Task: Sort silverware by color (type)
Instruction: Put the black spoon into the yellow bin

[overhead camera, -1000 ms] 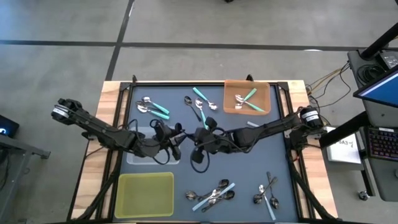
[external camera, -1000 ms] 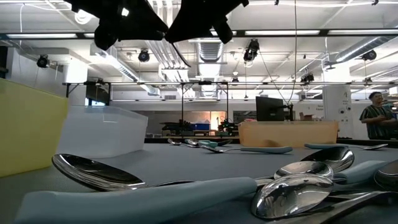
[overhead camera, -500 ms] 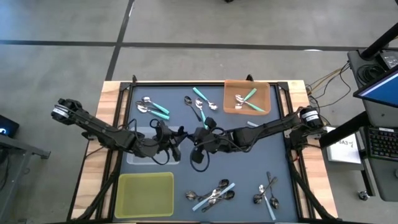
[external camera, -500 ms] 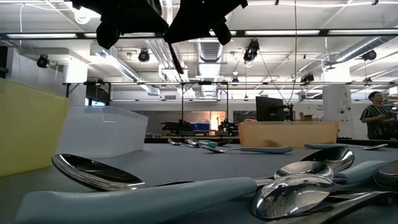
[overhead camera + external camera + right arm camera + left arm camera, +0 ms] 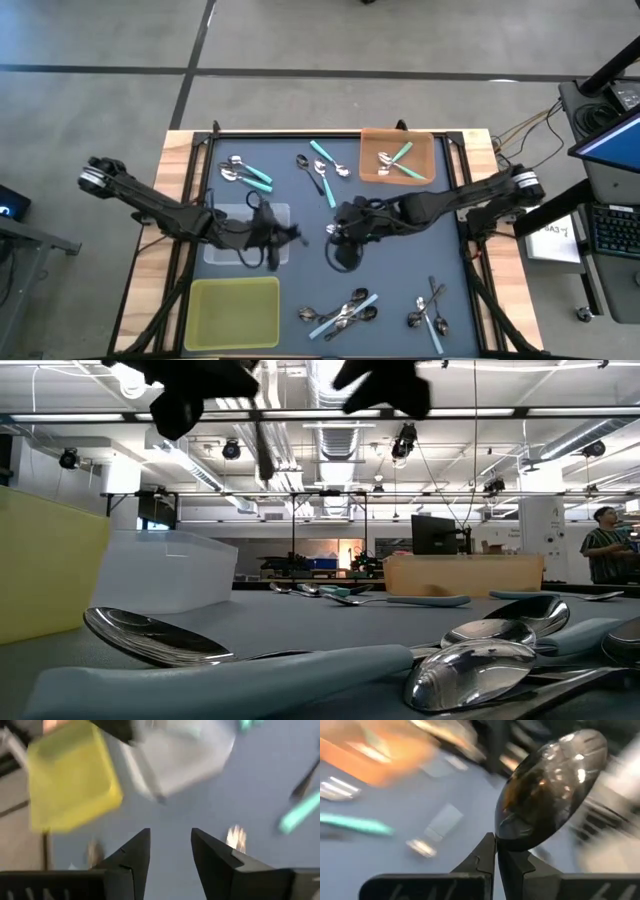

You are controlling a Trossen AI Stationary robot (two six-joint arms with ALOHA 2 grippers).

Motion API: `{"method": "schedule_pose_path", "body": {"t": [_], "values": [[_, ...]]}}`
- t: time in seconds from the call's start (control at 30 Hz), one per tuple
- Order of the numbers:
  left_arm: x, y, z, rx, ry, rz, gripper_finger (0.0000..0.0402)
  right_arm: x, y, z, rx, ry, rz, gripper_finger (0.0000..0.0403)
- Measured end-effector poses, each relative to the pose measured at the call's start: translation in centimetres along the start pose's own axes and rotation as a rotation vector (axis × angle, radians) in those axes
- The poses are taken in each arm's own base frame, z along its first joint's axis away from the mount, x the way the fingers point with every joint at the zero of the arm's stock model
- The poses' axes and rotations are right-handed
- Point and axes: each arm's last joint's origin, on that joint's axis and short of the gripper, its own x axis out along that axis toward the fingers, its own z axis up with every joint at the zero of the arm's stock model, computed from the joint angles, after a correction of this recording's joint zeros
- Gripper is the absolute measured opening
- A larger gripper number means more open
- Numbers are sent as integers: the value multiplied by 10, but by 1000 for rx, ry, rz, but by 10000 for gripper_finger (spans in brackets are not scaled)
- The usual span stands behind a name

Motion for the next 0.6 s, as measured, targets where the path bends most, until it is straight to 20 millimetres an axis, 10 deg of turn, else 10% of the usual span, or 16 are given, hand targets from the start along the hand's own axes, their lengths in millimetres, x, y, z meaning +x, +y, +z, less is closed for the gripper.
{"method": "schedule_pose_path", "body": {"t": [0.23,0.6], "values": [[-23,-28,-27,-193,423,-236,0,3,0,-32,-82,235,-79,129],[-72,-88,-23,-39,755,76,0,39,17,-65,-178,380,-101,108]]}}
